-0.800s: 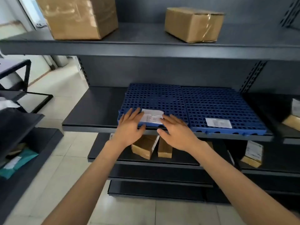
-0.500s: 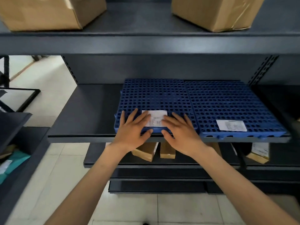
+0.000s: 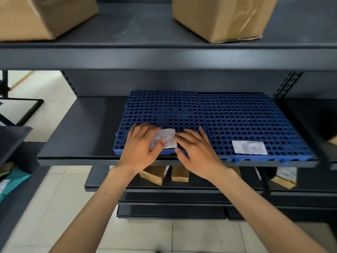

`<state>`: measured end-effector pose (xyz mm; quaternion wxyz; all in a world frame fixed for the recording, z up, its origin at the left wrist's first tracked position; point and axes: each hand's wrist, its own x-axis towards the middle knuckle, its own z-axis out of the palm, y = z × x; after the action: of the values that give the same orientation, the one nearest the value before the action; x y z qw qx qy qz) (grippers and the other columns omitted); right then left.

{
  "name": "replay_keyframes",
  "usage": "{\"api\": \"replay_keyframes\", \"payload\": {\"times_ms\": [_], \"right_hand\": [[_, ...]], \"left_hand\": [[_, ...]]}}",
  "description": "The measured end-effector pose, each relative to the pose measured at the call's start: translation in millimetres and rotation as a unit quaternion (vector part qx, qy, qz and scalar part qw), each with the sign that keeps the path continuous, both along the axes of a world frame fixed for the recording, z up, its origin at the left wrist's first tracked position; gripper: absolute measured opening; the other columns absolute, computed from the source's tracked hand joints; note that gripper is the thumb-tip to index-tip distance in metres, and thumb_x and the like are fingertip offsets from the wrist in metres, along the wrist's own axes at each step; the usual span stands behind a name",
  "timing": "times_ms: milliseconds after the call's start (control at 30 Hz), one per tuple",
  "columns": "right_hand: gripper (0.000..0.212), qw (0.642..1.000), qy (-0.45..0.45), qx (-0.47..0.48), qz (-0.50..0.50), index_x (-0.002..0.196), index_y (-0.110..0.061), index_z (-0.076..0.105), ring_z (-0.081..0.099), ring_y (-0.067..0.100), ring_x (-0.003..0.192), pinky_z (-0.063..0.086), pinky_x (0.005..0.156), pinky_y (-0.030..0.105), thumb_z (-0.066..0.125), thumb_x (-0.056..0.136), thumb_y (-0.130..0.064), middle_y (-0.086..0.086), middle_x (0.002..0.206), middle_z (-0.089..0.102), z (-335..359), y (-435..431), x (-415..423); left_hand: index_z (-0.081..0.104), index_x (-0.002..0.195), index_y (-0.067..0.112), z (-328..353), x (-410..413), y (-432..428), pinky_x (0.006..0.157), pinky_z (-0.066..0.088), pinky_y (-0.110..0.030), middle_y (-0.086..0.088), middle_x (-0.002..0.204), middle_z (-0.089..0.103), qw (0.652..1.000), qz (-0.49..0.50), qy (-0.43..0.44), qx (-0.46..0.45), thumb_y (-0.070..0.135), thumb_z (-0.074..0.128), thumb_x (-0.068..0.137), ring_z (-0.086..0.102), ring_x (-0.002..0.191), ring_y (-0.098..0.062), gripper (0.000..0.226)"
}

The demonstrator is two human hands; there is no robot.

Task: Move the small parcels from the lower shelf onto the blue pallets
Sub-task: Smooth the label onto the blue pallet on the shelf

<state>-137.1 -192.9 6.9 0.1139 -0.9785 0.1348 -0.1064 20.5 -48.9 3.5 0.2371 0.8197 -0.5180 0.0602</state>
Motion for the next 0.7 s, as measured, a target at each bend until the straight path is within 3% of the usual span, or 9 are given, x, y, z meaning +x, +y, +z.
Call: {"api": "replay_keyframes", "payload": {"times_ms": [167,333,433,567,700], "right_hand": [[0.041,0.998,-0.061,0.001,-0.014,0.133,-0.013,0.058,0.043,0.022,0.136,0.018,0.119,0.051,0.051,0.097,-0.031,0.001,0.140,0.055,3.3,-30.0,-51.6],[0.029,0.989,-0.136,-0.013,-0.048,0.114,-0.013,0.070,0.061,0.024,0.115,0.041,0.108,0.050,0.058,0.089,-0.022,0.003,0.123,0.066,0.6,-79.4,-125.1],[0.032,0.993,-0.104,-0.023,-0.053,0.118,-0.014,0.068,0.059,0.023,0.120,0.039,0.110,0.048,0.060,0.088,-0.021,0.003,0.128,0.065,-4.3,-111.0,-163.9],[0.039,0.998,-0.038,-0.041,-0.038,0.129,-0.009,0.061,0.052,0.022,0.131,0.029,0.117,0.046,0.059,0.092,-0.023,0.004,0.138,0.058,-13.6,-144.9,-199.8],[0.043,0.998,-0.025,-0.058,-0.012,0.132,-0.007,0.058,0.048,0.021,0.134,0.021,0.119,0.045,0.057,0.092,-0.022,0.006,0.141,0.055,-17.3,-162.5,-215.6]], "left_hand": [[0.060,0.126,0.009,5.1,-57.8,-49.5,0.103,0.041,-0.044,-0.006,0.126,0.062,0.999,-0.045,0.000,-0.023,0.030,0.054,0.096,0.052,0.123,-0.028,0.038],[0.059,0.128,0.015,-8.7,-142.1,-110.4,0.097,0.044,-0.038,-0.002,0.128,0.061,0.996,-0.089,0.013,-0.011,0.027,0.055,0.092,0.056,0.117,-0.024,0.038],[0.058,0.130,0.017,-19.7,-179.1,-138.0,0.102,0.042,-0.040,0.000,0.133,0.059,0.997,-0.076,-0.005,0.009,0.029,0.054,0.092,0.055,0.121,-0.022,0.040],[0.057,0.133,0.018,-29.5,-203.1,-156.6,0.114,0.028,-0.049,0.003,0.144,0.051,0.997,-0.035,-0.047,0.052,0.034,0.052,0.093,0.043,0.136,-0.019,0.043],[0.056,0.135,0.016,-29.7,-222.8,-161.9,0.116,0.023,-0.053,0.002,0.146,0.049,0.997,-0.016,-0.048,0.052,0.031,0.055,0.093,0.039,0.140,-0.019,0.045]]}}
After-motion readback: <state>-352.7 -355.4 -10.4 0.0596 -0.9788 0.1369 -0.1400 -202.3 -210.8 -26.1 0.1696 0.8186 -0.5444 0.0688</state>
